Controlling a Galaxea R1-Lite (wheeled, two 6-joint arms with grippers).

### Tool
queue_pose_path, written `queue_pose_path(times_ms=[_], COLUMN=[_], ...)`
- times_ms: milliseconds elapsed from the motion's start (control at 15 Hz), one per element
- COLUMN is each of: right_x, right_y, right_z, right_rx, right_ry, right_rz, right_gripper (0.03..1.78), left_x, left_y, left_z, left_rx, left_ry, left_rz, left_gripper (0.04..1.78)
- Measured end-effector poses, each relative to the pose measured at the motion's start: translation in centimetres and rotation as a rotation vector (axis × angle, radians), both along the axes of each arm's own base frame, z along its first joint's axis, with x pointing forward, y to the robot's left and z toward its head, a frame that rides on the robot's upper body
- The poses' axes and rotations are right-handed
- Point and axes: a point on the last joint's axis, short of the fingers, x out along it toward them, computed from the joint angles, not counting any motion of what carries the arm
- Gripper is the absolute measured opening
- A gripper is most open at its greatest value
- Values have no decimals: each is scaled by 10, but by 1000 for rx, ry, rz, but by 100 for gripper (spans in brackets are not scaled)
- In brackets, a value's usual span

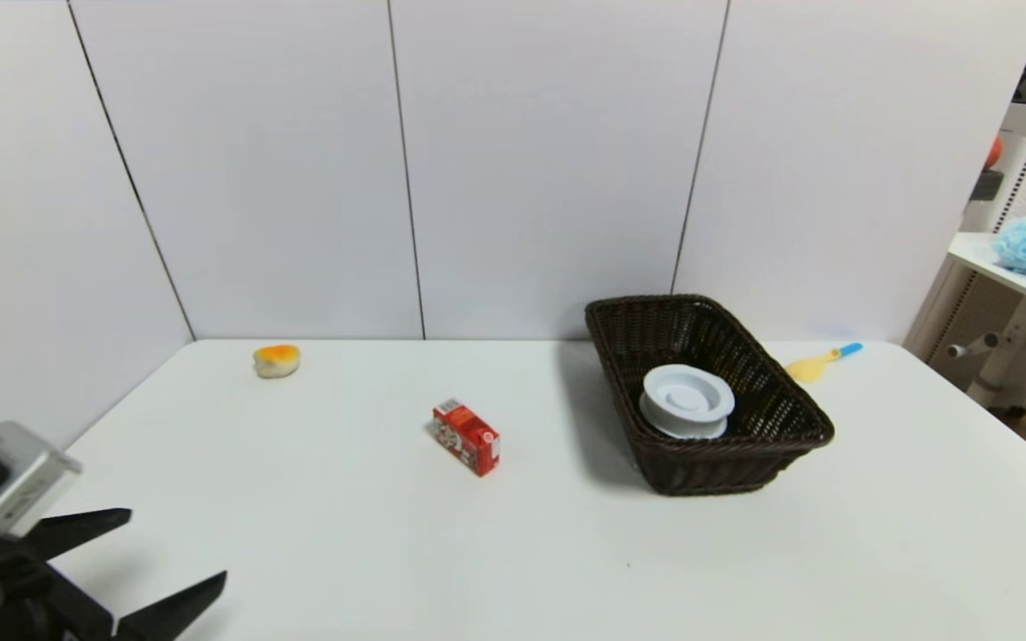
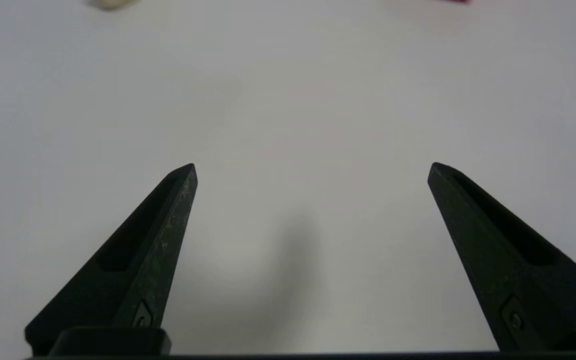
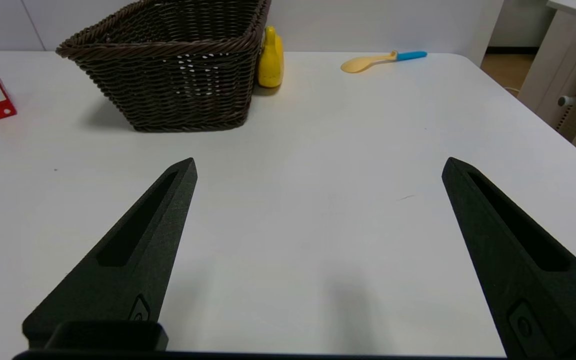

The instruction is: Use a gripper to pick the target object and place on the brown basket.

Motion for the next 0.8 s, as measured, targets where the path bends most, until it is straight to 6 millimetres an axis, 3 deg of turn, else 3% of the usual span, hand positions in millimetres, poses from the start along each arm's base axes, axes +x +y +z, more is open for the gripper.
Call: queue_pose_path(times_ms=[200, 333, 600, 800], right_x=[0, 0, 0, 0], right_y=[0, 0, 0, 0], right_z=[0, 0, 0, 0], right_rx=[0, 0, 0, 0], right_ry=[0, 0, -1, 0], right_rz=[0, 0, 0, 0], right_gripper=[169, 169, 169, 169], left_x=[-34, -56, -94, -104], left_y=[18, 22, 23, 22], left_z=[-18, -33, -66, -85], left_rx=[-17, -17, -27, -39], left_ry=[-248, -326, -399, -373], left_rz=[151, 194, 213, 211], left_gripper=[167, 167, 169, 169])
